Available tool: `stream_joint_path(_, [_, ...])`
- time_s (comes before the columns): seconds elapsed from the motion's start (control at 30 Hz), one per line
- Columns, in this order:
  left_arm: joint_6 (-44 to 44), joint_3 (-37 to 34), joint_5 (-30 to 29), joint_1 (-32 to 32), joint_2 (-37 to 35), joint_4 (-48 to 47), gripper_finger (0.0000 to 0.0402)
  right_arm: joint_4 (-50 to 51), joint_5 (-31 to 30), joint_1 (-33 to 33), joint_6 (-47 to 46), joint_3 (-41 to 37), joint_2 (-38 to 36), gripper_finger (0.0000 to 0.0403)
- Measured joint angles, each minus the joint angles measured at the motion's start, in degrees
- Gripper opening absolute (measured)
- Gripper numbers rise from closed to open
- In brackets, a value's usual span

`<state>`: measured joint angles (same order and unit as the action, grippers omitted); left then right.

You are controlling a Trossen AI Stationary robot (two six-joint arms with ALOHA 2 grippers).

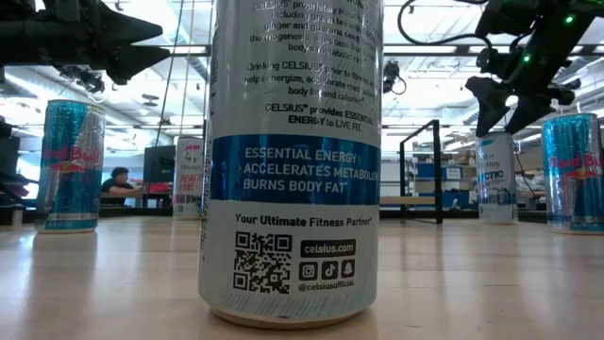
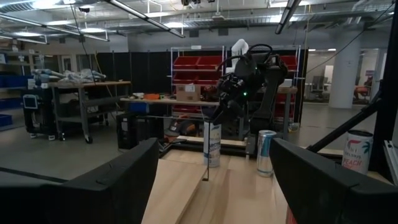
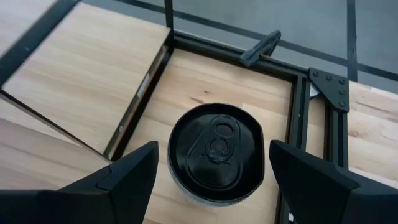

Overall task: Place canned beverage on shelf
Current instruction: Put the top white-blue soda can on the shelf

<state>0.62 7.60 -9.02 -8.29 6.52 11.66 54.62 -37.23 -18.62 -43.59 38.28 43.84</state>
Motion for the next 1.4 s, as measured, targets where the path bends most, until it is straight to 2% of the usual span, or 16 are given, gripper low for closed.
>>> stream_joint_path(0.33, [0.03,0.02,0.0,0.0,-0.02,0.0,0.0315,-0.05,2.36,-1.86,0.09,0.0,3.8,0.031])
stream_joint_path(0.57, [0.04,0.02,0.0,0.0,-0.02,0.0,0.0315,-0.16,2.47,-1.85,1.61,0.0,3.75,0.0251])
stream_joint_path(0.8, [0.04,0.02,0.01,0.01,-0.02,0.0,0.0315,-0.83,3.4,-2.06,4.29,0.0,3.63,0.025])
stream_joint_path(0.93, [0.02,0.03,0.02,0.01,-0.02,0.0,0.0315,-3.1,6.69,-3.68,8.63,0.41,2.98,0.025])
stream_joint_path(1.27, [0.01,0.09,0.02,0.01,-0.02,0.02,0.0315,-3.44,7.02,-9.45,21.82,13.89,2.96,0.025])
stream_joint_path(1.4, [0.04,0.09,0.02,0.0,-0.02,0.02,0.0315,-3.92,4.58,-12.37,26.44,19.76,2.97,0.025])
